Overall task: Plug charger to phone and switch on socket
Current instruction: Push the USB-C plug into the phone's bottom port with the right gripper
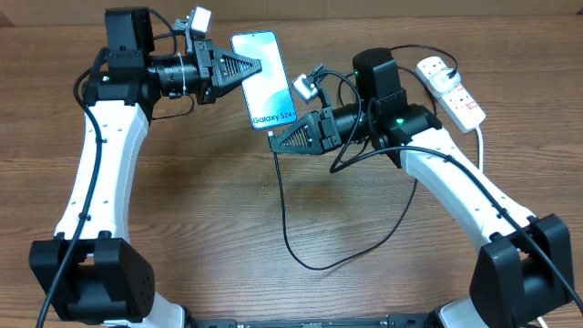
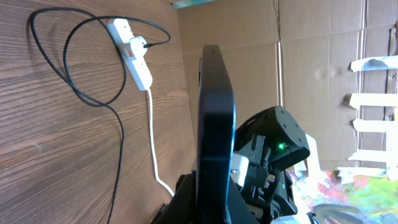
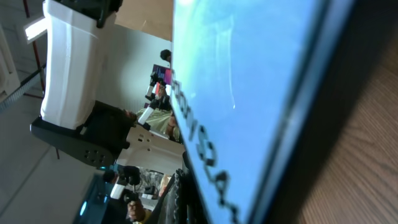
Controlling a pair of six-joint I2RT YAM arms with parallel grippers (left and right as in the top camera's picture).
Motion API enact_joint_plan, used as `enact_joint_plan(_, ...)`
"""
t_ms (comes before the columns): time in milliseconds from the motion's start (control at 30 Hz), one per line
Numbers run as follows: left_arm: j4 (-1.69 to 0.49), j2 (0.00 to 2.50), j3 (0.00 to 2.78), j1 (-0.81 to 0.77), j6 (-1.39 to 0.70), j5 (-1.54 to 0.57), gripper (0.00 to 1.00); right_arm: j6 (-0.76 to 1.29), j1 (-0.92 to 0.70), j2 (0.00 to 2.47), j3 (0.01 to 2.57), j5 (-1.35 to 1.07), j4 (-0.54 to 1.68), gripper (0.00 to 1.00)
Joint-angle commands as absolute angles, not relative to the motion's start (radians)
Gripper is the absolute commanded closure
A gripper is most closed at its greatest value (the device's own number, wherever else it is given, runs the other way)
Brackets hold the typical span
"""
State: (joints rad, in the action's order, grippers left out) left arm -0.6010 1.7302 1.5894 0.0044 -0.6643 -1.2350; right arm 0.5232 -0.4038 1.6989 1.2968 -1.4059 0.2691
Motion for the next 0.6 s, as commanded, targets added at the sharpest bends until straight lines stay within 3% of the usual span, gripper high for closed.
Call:
enact_joint_plan(0,-0.594,1.728,1.599,0.007,-0.680,-1.275,0.96,0.551,-0.365,1.674,1.320,-1.415,0.254,0.96)
enact_joint_plan(567,-0.594,1.728,1.599,0.007,-0.689,-1.276,0.96,0.550,-0.360,1.674,1.320,-1.414,0.256,0.96)
